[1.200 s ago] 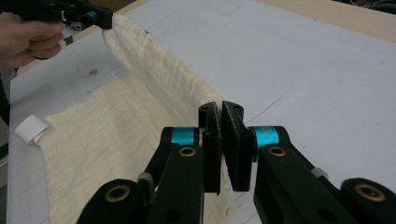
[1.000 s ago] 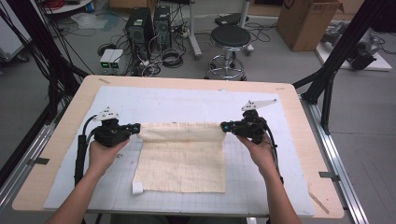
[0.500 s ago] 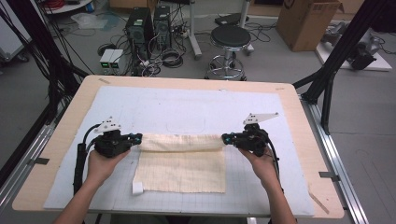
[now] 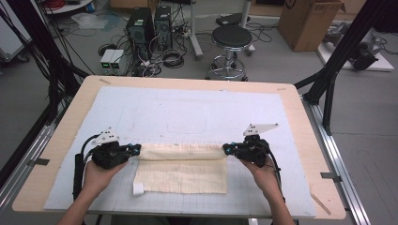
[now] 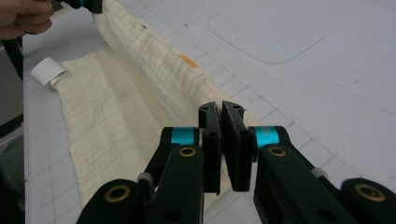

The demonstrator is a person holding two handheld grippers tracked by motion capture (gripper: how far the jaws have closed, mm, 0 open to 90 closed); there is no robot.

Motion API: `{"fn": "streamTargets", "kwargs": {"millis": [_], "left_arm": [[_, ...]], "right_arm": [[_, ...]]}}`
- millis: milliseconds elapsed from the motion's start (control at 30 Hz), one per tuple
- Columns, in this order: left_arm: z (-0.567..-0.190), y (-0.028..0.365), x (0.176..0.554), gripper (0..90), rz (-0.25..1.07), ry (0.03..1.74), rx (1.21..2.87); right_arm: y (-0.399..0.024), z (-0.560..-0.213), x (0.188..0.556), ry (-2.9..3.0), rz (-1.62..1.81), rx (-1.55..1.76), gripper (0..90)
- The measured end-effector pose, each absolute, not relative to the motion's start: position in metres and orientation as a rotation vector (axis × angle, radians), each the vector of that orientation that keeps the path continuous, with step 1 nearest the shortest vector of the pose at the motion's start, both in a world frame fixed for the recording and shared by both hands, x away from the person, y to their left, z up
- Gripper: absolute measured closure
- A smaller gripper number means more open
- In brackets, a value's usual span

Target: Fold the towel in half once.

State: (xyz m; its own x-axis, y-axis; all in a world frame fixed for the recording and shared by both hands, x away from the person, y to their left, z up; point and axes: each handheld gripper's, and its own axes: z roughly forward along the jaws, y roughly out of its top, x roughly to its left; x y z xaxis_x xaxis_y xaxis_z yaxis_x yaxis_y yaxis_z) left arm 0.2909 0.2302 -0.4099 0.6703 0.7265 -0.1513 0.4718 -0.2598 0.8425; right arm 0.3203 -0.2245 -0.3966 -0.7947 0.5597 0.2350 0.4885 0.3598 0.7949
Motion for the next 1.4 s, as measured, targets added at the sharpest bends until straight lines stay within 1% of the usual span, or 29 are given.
{"fn": "streamTargets", "kwargs": {"millis": [667,867,1400], "left_arm": [[-0.42,0.235,0.267,86.9,0.322,0.894,1.914],[-0.423,0.237,0.259,86.9,0.295,0.881,1.921],[-0.428,0.238,0.242,86.6,0.28,0.836,1.938]], "right_arm": [[-0.224,-0.407,0.298,2.561,1.434,0.965,86.4],[-0.223,-0.413,0.29,2.583,1.427,0.951,86.4],[-0.223,-0.42,0.276,2.619,1.407,0.936,86.2]]}}
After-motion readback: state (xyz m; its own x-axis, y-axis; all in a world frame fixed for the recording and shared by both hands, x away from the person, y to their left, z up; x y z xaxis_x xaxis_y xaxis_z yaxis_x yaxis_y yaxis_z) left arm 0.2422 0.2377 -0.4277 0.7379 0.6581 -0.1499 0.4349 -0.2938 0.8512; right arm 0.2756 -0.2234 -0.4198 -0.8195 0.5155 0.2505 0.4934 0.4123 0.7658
